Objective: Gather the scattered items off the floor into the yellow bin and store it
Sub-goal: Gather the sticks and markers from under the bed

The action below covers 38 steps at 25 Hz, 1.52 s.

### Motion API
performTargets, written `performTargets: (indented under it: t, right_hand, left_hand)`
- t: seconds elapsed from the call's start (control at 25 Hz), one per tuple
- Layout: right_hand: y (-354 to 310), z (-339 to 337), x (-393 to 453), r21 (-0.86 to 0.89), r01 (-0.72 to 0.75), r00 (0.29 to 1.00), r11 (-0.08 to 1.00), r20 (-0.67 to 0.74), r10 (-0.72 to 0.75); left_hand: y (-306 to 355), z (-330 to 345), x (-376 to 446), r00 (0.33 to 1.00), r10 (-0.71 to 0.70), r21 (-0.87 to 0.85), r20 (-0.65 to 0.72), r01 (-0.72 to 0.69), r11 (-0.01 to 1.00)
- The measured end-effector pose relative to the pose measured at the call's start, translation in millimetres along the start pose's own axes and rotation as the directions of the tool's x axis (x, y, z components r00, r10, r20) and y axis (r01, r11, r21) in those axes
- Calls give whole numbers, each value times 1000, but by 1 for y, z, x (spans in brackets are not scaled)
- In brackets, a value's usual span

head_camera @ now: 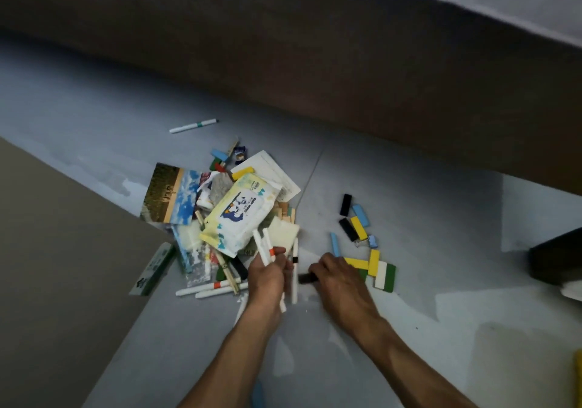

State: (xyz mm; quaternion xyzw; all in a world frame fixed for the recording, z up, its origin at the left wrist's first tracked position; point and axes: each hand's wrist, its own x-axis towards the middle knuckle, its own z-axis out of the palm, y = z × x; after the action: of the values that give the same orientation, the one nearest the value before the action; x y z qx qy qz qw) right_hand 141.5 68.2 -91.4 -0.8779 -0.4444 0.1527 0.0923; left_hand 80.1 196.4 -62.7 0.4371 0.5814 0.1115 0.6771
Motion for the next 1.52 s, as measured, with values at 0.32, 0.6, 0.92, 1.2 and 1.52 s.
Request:
performTargets:
  t: [0.32,0.6,0.92,1.2,1.52]
  right_hand:
    - [-4,-30,-37,937,-182,930,299,65,362]
    - [60,-29,-42,371,-643,710,670,-39,703]
    - [50,-10,-19,100,-554,828,826,-41,560]
    - [56,-36,-35,420,-670,712,613,127,691]
    - [7,-68,-45,871,-205,875,447,-42,482]
  left_hand:
    - [-23,38,-27,949,36,189,312,-99,977]
    - [-35,42,-26,926,-163,146,340,119,982]
    - [-31,29,-30,891,-194,-36,411,228,973]
    - [-31,35,-35,885,-228,-16,406,256,966]
    - [-31,46,-43,833,-135,-217,536,290,932]
